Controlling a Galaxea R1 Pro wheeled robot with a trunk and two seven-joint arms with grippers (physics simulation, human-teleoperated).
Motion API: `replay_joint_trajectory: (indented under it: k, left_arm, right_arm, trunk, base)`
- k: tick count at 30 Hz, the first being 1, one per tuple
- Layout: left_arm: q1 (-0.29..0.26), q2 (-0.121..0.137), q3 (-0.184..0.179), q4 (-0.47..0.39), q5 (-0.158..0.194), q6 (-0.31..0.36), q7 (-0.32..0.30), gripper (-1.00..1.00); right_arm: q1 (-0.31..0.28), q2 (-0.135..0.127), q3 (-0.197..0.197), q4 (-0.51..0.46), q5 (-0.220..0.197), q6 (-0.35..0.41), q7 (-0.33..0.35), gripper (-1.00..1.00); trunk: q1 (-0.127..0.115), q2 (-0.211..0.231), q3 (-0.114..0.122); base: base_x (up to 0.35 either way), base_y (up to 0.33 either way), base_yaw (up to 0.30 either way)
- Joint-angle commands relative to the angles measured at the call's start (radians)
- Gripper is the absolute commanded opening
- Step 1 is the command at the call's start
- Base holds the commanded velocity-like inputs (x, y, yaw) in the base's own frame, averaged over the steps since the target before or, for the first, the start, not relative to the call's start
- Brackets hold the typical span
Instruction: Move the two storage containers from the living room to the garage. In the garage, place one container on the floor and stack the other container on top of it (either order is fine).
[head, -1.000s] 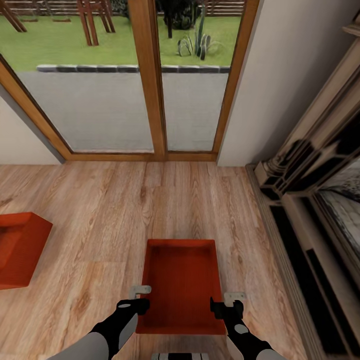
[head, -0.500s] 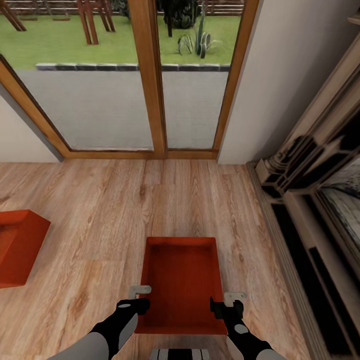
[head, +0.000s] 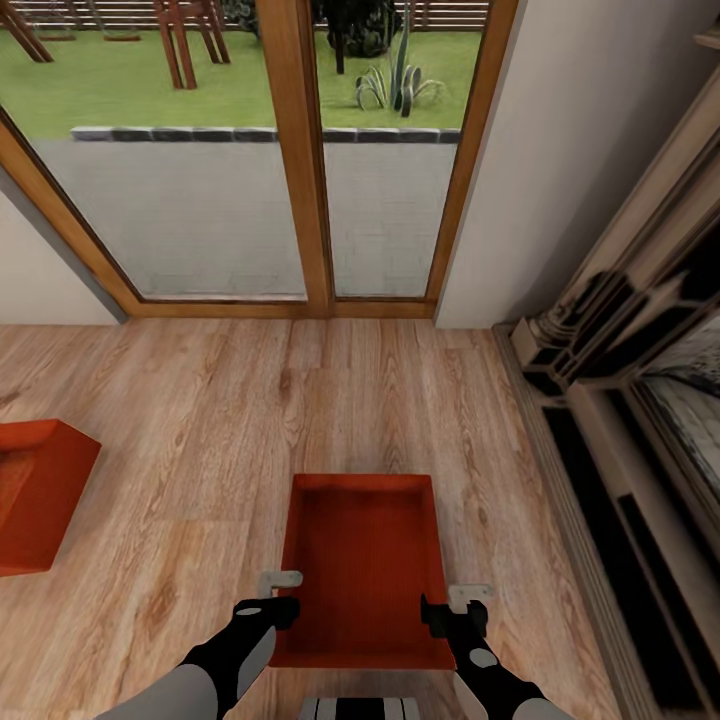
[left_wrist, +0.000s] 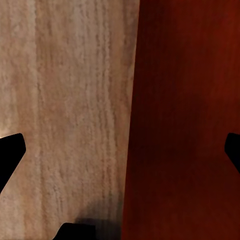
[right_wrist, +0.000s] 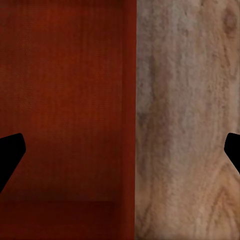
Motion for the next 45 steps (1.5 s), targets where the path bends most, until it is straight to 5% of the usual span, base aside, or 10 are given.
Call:
replay_joint_trajectory:
  k: [1, 13, 22, 37, 45]
  left_arm:
    - [0.0, 0.001, -0.009, -0.002, 0.01, 0.005, 0.006, 1.0]
    - [0.0, 0.001, -0.009, -0.002, 0.01, 0.005, 0.006, 1.0]
    - [0.0, 0.002, -0.009, -0.002, 0.01, 0.005, 0.006, 1.0]
    - [0.0, 0.004, -0.003, -0.002, 0.01, 0.005, 0.006, 1.0]
    - [0.0, 0.005, -0.001, -0.002, 0.01, 0.005, 0.006, 1.0]
  right_arm:
    - [-0.001, 0.001, -0.008, 0.001, 0.01, -0.003, -0.003, 1.0]
    - [-0.001, -0.001, -0.009, 0.001, 0.01, -0.003, -0.003, 1.0]
    - [-0.001, -0.001, -0.01, 0.001, 0.01, -0.003, -0.003, 1.0]
    - [-0.001, 0.0, -0.01, 0.001, 0.01, -0.003, -0.003, 1.0]
    - [-0.001, 0.0, -0.01, 0.001, 0.01, -0.003, -0.003, 1.0]
  trunk:
    - [0.0, 0.0, -0.001]
    - [0.0, 0.0, -0.001]
    - [0.034, -0.063, -0.029]
    - [0.034, -0.063, -0.029]
    - [0.065, -0.119, -0.054]
  base:
    - [0.0, 0.0, 0.0]
    - [0.0, 0.0, 0.0]
    - [0.0, 0.0, 0.0]
    - [0.0, 0.0, 0.0]
    - [0.0, 0.0, 0.0]
